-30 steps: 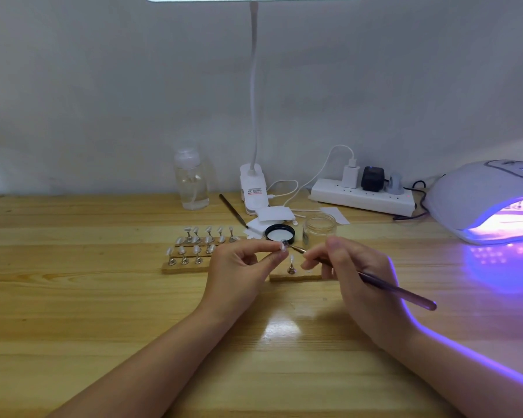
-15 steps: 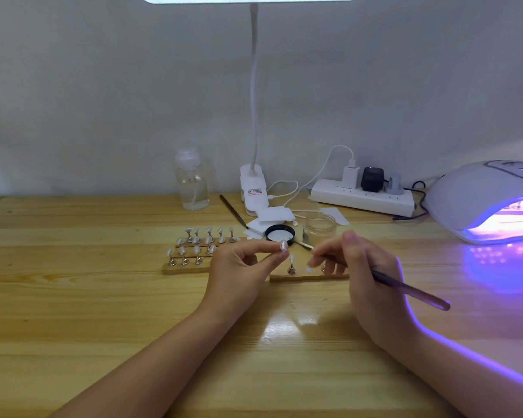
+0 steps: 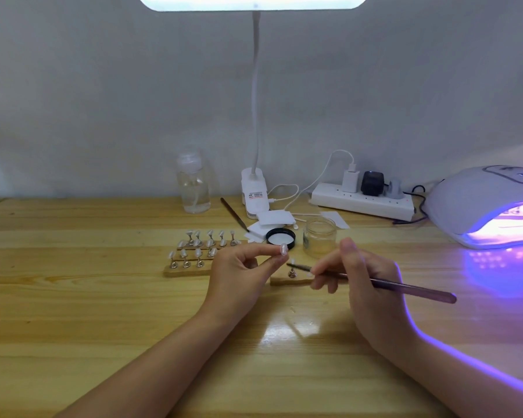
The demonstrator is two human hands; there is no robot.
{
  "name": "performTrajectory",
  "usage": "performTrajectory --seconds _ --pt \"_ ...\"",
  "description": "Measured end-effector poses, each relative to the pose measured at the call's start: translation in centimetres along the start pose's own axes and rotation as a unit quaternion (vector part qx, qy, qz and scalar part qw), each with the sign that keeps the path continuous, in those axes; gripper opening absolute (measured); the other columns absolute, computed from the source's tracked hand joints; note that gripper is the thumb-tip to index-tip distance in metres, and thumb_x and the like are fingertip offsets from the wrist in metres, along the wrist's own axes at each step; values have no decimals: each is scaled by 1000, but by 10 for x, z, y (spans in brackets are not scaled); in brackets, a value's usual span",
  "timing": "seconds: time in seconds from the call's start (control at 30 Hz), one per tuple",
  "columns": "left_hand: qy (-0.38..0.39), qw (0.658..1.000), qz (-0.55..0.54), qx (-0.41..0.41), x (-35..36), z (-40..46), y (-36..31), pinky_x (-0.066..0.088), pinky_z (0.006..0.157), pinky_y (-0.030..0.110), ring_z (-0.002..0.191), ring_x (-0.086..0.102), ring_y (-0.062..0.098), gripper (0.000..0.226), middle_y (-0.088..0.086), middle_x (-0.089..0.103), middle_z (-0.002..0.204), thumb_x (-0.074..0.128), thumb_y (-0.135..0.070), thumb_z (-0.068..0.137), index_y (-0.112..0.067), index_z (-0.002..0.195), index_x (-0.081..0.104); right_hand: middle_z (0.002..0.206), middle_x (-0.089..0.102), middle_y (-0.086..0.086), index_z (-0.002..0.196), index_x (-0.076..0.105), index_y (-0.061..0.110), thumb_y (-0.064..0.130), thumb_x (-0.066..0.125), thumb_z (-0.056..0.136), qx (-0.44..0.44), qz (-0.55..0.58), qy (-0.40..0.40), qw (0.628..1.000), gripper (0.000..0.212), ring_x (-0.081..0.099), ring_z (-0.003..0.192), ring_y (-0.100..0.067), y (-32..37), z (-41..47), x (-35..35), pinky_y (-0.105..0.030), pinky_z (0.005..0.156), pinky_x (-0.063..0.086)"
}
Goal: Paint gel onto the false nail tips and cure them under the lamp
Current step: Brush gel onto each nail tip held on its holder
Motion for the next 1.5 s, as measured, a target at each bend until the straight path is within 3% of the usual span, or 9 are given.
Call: performTrajectory --seconds 0.1,0.23,0.43,0.57,0.77,0.9,1.1,1.3,1.5 --pt "2 1000 4 1 1 1 0 30 48 17 45 31 6 12 23 65 74 74 -16 70 -28 72 72 68 68 8 70 67 27 46 40 85 -11 -47 7 999 37 56 58 -3 2 2 2 -13 58 45" --pt "-1 1000 2 9 1 0 -1 26 45 16 44 27 7 14 27 64 75 74 -15 70 -29 70 72 59 67 0 60 67 24 46 43 83 1 -7 9 1000 40 57 52 -4 1 0 2 -14 55 45" --pt "2 1000 -10 8 1 1 0 24 43 10 37 26 4 22 -23 67 70 72 -4 73 -26 69 71 73 67 14 72 65 31 43 44 82 -38 -114 38 992 26 60 65 -2 9 2 7 -15 60 45" --pt "-1 1000 -5 7 1 1 0 28 44 8 37 29 2 19 -17 67 71 71 -4 74 -23 71 72 64 66 3 63 66 21 39 42 84 -36 -65 35 997 36 60 58 -2 7 -1 3 -12 59 45" --pt "-1 1000 1 1 1 0 1 30 49 13 46 38 4 19 -13 66 74 72 -5 74 -24 73 72 72 67 10 70 65 31 46 39 84 -39 -135 34 990 34 62 71 -6 5 1 6 -25 64 49" --pt "3 1000 6 -5 1 0 0 35 53 9 55 50 -6 20 -11 66 77 71 -4 75 -24 73 72 61 65 2 64 65 22 39 36 88 -54 -75 18 996 42 60 59 -3 6 0 1 -12 60 43" --pt "0 1000 4 -11 1 0 2 34 51 8 50 49 -6 22 -10 65 78 71 -2 75 -24 73 72 60 65 0 65 66 17 42 34 88 -44 -91 27 995 47 61 60 -4 2 1 3 -13 61 44" --pt "0 1000 9 -12 1 0 3 34 50 8 48 47 -7 23 -12 65 78 71 -2 75 -25 73 71 69 66 11 73 66 27 43 34 88 -68 -152 21 986 39 62 72 -2 4 2 3 -19 66 48" --pt "5 1000 11 -8 2 0 0 33 48 8 45 46 -7 21 -9 66 79 70 -2 75 -23 74 72 61 65 10 68 64 30 43 35 88 -71 -130 1 989 37 59 61 2 6 2 -2 -9 60 41"
Point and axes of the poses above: each hand's wrist, its own z-axis towards the middle knuckle, its own x-axis out of the palm, y = z × x, the point moved 9 cm from there along z, towards the middle knuckle
